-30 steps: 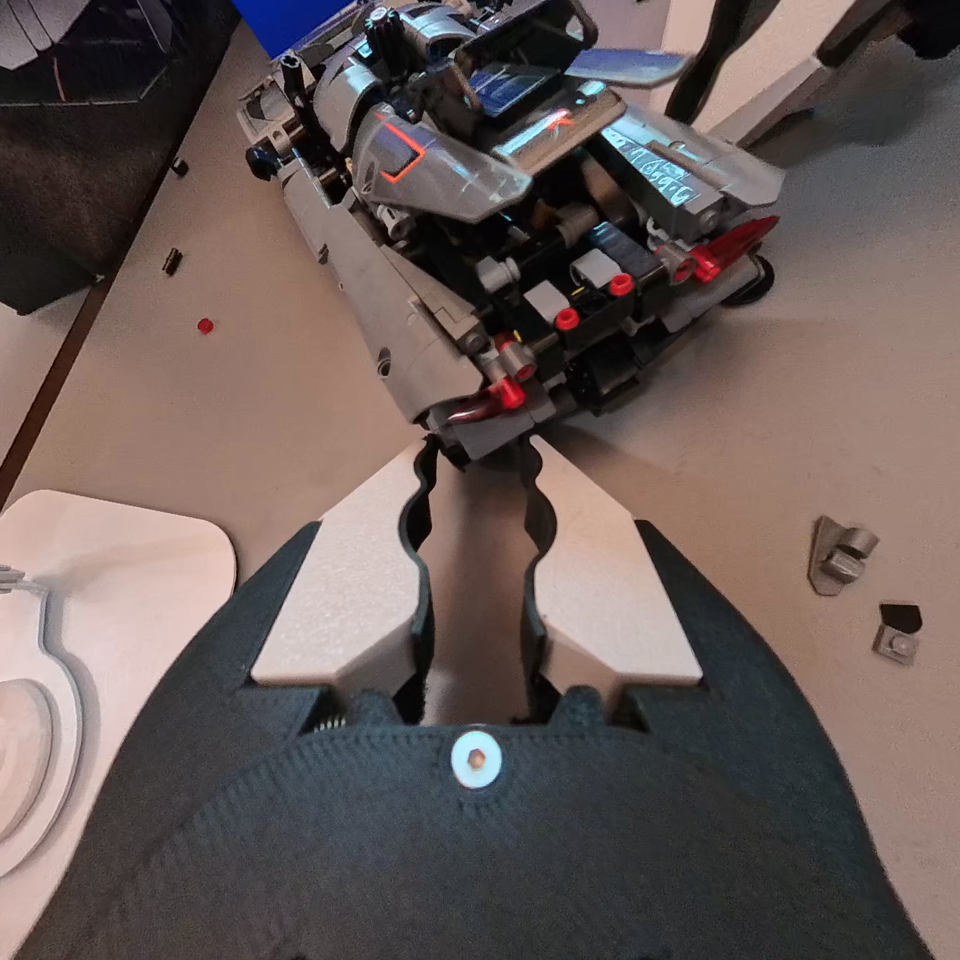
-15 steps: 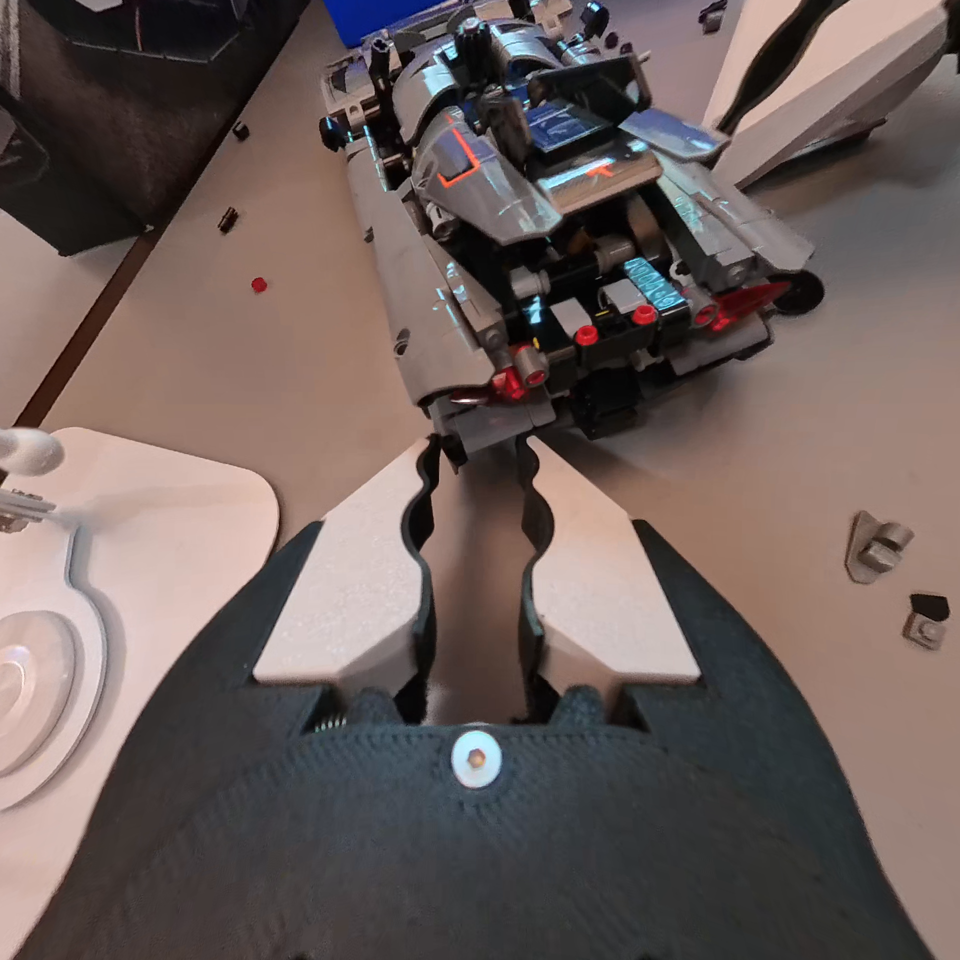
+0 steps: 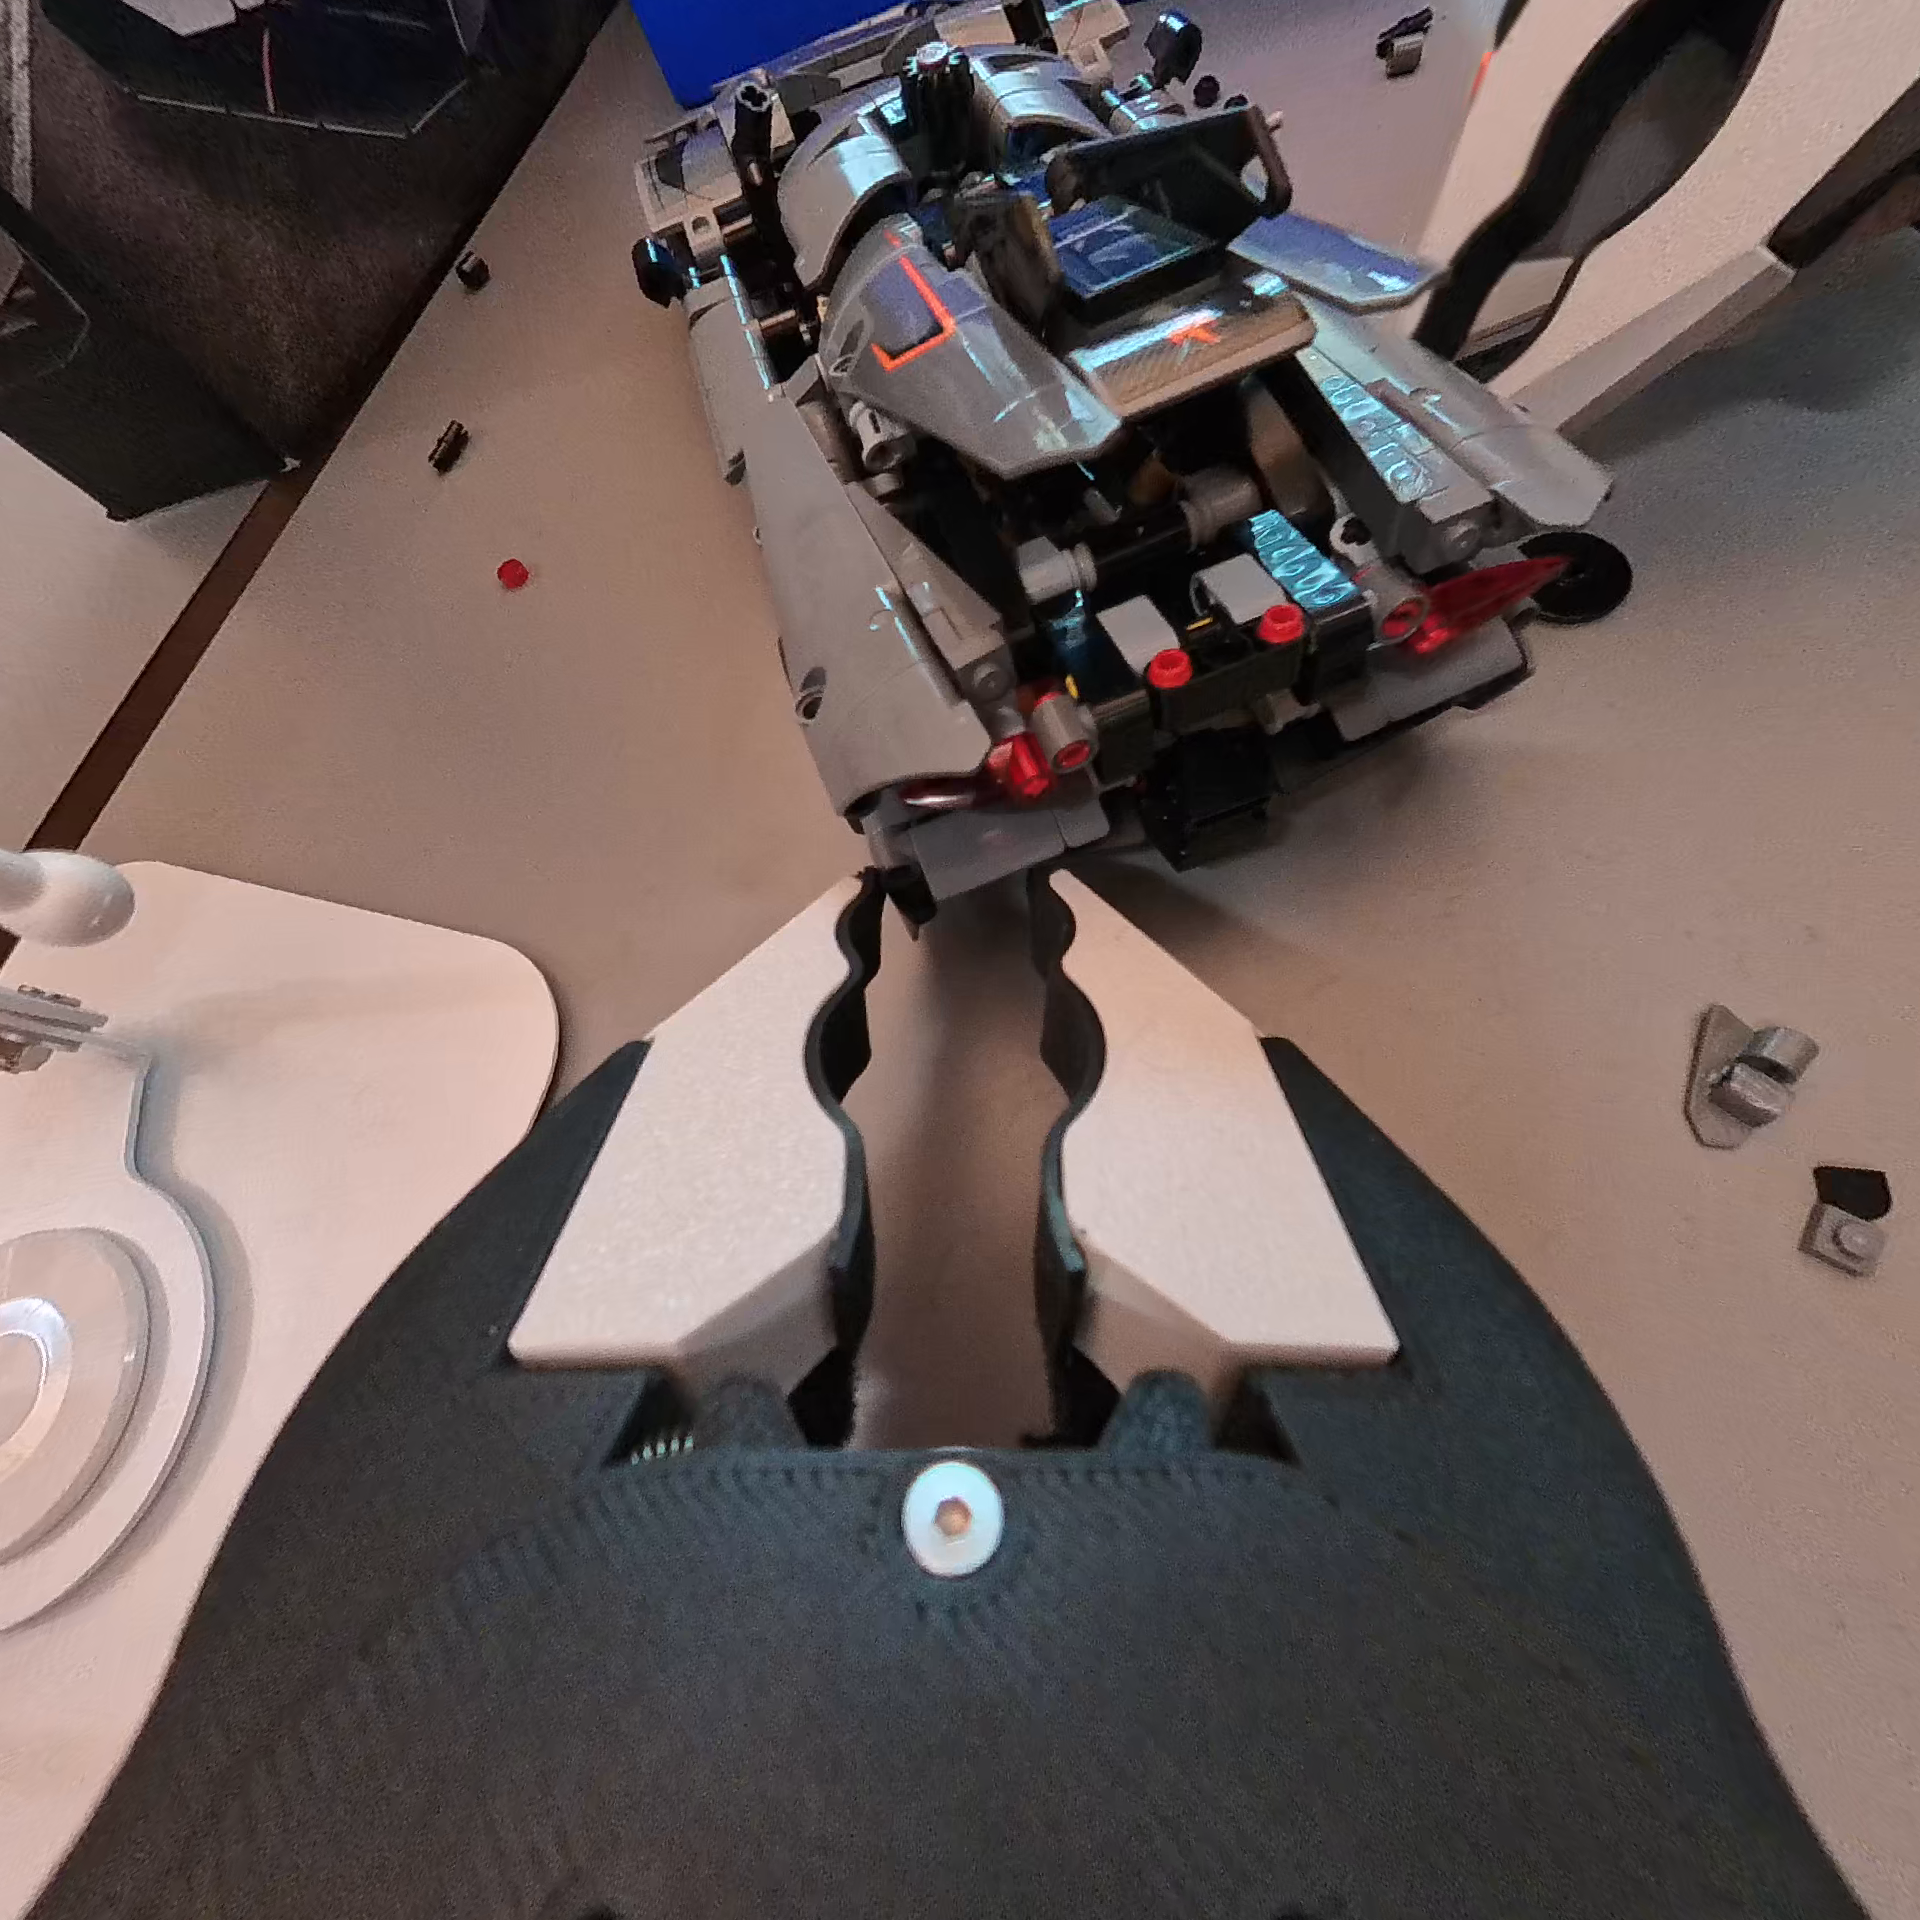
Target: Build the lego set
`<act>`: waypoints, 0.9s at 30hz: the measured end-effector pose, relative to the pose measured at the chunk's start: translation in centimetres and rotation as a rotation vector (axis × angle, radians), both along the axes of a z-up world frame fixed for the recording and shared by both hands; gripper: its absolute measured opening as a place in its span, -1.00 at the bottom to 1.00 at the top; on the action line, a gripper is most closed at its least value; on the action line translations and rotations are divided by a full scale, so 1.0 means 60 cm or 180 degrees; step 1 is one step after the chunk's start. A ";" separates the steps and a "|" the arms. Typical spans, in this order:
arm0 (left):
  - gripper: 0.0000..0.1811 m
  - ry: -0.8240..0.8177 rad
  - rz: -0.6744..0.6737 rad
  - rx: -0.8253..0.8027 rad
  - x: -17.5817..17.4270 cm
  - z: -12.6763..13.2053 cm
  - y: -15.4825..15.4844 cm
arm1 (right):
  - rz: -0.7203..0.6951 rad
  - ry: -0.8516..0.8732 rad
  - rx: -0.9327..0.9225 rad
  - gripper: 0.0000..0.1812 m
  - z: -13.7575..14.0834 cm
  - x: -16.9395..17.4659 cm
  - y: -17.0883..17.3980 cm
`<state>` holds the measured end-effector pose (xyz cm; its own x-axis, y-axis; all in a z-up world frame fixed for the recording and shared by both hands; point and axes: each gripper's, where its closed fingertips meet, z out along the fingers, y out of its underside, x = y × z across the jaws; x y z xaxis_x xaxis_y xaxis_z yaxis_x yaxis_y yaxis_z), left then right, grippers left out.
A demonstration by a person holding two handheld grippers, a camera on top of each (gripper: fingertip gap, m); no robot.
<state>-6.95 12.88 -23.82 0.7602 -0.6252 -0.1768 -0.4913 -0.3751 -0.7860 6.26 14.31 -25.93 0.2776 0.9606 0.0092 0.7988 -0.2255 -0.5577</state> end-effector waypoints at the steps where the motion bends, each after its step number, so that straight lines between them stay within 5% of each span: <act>1: -0.71 0.0005 0.0001 -0.0002 0.000 0.000 0.000 | -0.0005 -0.0001 0.0019 -0.84 0.000 0.001 0.001; 27: -0.67 0.0001 -0.0026 -0.0045 0.004 -0.003 -0.005 | -0.0026 0.0522 0.0368 -0.85 0.052 0.020 0.028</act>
